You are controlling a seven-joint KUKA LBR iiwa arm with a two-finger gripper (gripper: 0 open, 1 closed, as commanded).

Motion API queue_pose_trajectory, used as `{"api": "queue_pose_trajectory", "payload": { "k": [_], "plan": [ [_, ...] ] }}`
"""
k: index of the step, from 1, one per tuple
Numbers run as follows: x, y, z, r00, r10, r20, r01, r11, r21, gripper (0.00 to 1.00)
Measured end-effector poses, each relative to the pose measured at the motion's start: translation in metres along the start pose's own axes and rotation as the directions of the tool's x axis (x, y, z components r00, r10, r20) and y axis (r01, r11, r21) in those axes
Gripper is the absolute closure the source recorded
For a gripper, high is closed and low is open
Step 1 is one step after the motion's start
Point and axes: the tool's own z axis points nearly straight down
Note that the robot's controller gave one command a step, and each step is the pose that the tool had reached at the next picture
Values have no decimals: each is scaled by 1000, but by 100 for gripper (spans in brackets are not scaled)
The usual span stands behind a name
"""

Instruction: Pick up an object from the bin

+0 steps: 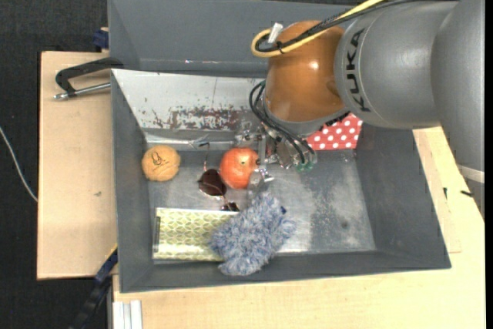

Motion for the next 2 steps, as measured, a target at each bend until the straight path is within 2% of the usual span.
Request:
{"api": "queue_pose_trajectory", "payload": {
  "k": [1, 2],
  "plan": [
    [-2, 8, -27, 1000, 7, 5, -7, 1000, 0, 100],
    [3, -6, -100, 1000, -10, -2, 10, 1000, 2, 100]
  ]
}}
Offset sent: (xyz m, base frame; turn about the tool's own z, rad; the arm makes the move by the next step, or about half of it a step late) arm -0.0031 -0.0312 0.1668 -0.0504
